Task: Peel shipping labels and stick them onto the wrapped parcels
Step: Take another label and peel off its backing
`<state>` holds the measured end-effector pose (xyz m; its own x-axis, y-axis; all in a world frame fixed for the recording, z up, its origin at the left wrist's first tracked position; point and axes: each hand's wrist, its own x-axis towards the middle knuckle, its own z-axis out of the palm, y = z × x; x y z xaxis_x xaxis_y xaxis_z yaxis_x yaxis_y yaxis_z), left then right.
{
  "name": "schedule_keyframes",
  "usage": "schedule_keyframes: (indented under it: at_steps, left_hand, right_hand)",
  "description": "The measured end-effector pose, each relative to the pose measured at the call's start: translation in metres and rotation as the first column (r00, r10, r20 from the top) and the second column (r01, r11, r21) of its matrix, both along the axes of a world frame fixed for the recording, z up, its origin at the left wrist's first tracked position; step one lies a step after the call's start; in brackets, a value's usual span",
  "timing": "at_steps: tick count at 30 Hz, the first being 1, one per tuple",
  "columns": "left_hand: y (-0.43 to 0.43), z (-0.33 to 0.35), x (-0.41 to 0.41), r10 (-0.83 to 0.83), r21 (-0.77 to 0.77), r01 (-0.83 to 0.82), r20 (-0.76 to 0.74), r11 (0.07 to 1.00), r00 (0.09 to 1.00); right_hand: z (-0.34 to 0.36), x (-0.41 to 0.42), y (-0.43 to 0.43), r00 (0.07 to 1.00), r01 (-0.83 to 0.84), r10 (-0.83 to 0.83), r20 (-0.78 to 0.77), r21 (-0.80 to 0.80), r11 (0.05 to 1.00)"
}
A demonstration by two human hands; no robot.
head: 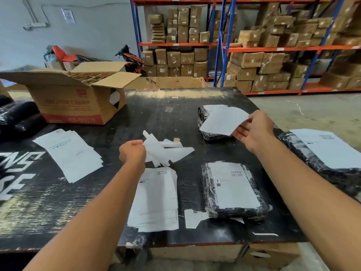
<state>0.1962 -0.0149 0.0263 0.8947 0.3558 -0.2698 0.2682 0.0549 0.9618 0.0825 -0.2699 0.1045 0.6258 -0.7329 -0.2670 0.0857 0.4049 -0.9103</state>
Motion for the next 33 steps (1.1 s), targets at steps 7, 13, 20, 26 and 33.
schedule_keyframes:
  at_steps: [7, 13, 20, 26, 33]
  left_hand:
    - [-0.048, -0.015, 0.014, -0.219, 0.396, 0.205, -0.008, 0.895, 0.976]
    - [-0.073, -0.013, 0.032, -0.113, 0.540, 0.154, -0.108, 0.827, 0.988]
    - [-0.131, 0.034, 0.048, -0.359, 0.311, 0.322, 0.071, 0.894, 0.930]
    - [-0.191, 0.084, 0.056, -0.603, -0.323, 0.595, 0.086, 0.736, 0.793]
    - [-0.241, 0.102, 0.076, -0.563, -0.237, 0.580, 0.142, 0.780, 0.814]
  right_hand:
    - [0.001, 0.023, -0.023, 0.994, -0.105, 0.104, -0.019, -0.058, 0.993]
    - [0.005, 0.055, -0.052, 0.984, -0.169, 0.160, -0.078, -0.119, 0.978]
    - [0.018, 0.087, -0.070, 0.964, -0.259, 0.217, -0.151, -0.384, 0.886]
    - [0.027, 0.087, -0.076, 0.915, -0.378, 0.305, -0.264, -0.825, 0.420]
    - [0.029, 0.074, -0.101, 0.806, -0.478, 0.349, -0.478, -0.873, -0.094]
